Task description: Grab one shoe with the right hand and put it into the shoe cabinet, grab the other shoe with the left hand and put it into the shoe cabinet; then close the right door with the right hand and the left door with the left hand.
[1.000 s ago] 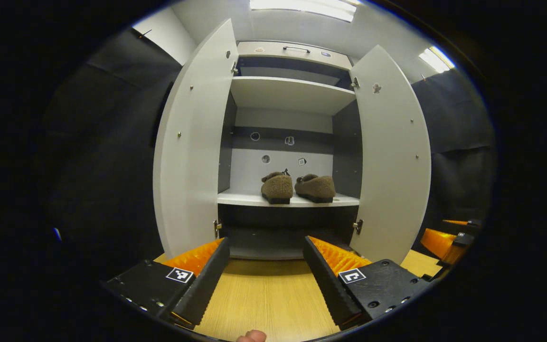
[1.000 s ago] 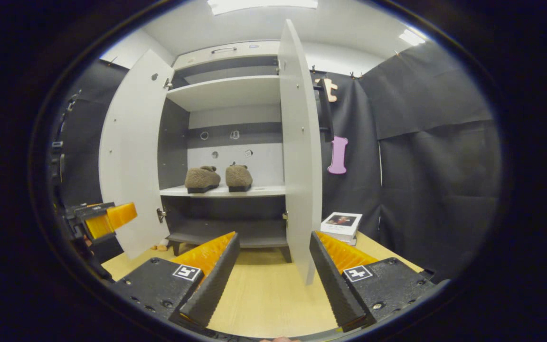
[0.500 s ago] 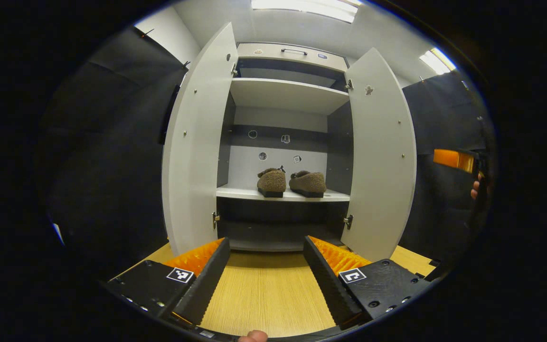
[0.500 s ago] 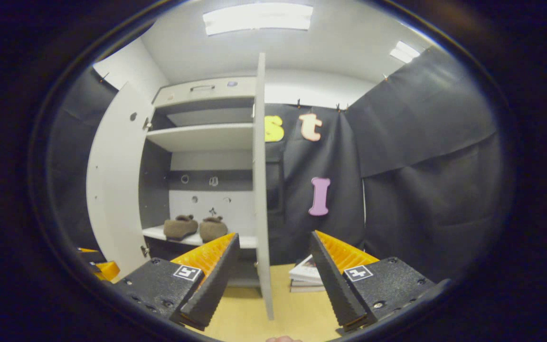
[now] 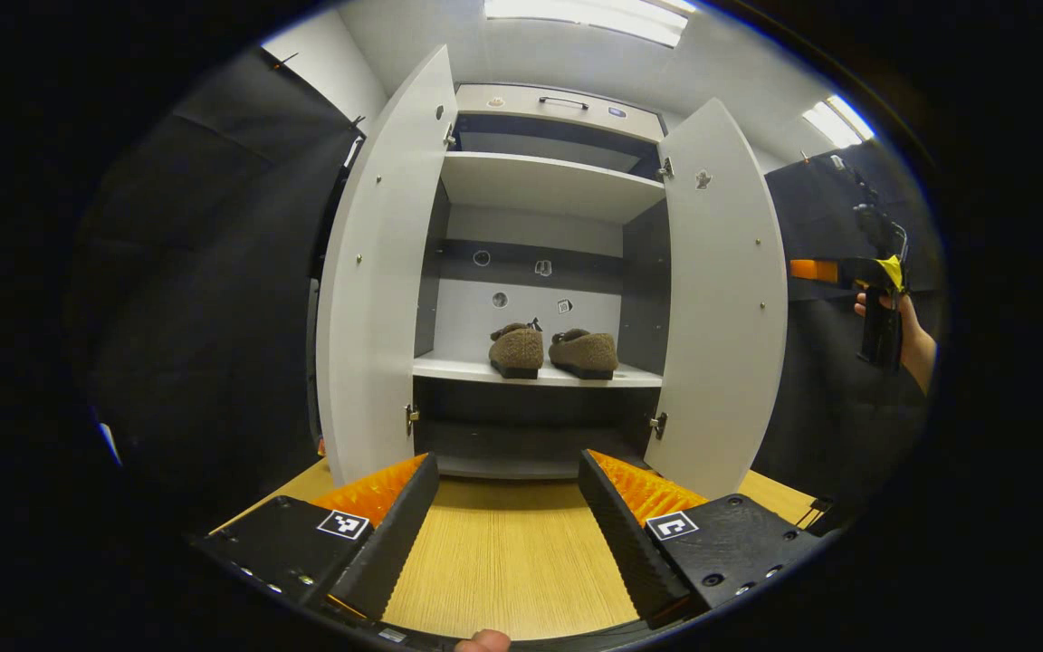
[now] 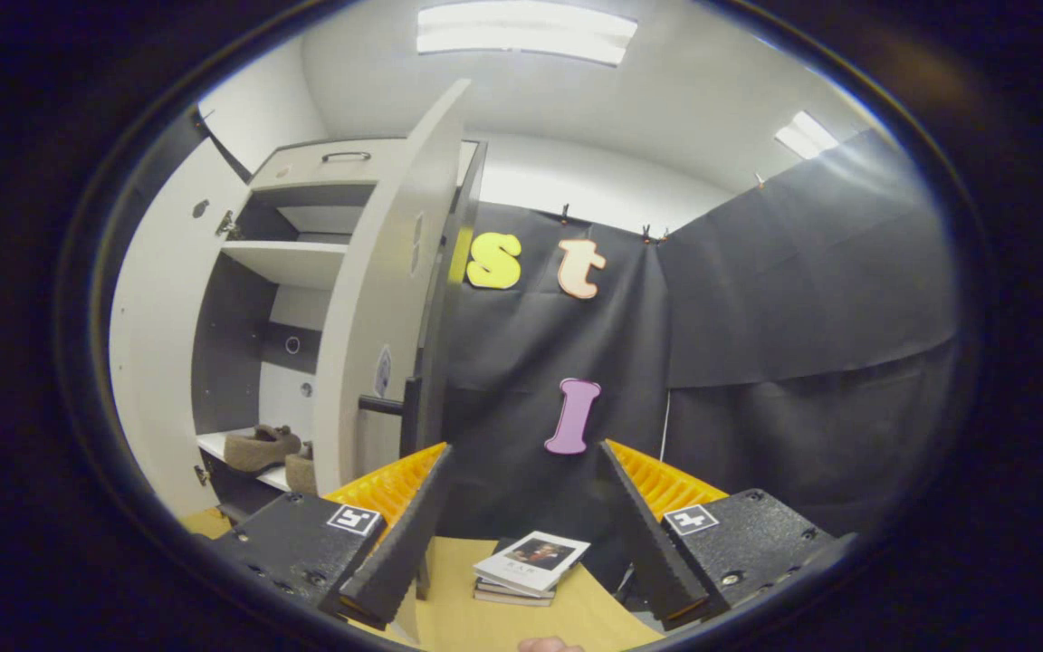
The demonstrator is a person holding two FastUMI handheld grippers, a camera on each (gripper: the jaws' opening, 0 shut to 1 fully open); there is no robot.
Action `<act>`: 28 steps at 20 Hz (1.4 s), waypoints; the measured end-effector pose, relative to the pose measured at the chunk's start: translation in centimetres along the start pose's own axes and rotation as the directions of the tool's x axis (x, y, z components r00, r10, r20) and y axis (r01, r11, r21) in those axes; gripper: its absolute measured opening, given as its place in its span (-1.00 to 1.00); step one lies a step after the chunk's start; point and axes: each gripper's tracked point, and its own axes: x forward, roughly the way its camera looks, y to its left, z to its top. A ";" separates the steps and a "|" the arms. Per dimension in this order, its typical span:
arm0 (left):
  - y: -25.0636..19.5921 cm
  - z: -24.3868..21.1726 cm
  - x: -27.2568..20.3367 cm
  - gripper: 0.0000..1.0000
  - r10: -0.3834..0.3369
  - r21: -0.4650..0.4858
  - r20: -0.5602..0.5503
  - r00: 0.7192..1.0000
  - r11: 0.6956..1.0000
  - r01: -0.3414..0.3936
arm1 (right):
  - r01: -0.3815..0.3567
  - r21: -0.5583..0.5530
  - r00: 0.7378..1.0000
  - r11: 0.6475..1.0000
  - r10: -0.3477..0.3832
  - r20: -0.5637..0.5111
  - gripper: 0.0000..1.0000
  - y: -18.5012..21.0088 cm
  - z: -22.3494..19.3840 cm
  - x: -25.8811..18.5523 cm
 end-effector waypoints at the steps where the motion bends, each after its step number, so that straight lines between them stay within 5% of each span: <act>1: 0.1 -0.1 0.0 0.91 0.004 -0.003 -0.002 1.000 1.000 -0.004 | 0.003 0.004 1.000 1.000 -0.003 -0.010 0.97 -0.2 -0.2 0.7; 9: 0.0 -0.2 0.3 0.91 0.010 -0.002 -0.011 1.000 1.000 -0.010 | -0.007 -0.010 1.000 1.000 0.006 -0.017 0.96 0.4 -1.0 2.6; 18: -0.5 0.0 0.6 0.90 -0.009 -0.033 -0.006 1.000 0.999 0.008 | -0.096 0.027 0.995 0.995 0.097 -0.005 0.84 3.5 -1.0 2.2; 28: 1.6 -0.2 0.3 0.91 0.050 -0.017 -0.012 0.999 0.999 -0.051 | -0.319 0.028 0.947 0.947 0.318 0.043 0.84 15.0 -0.3 0.2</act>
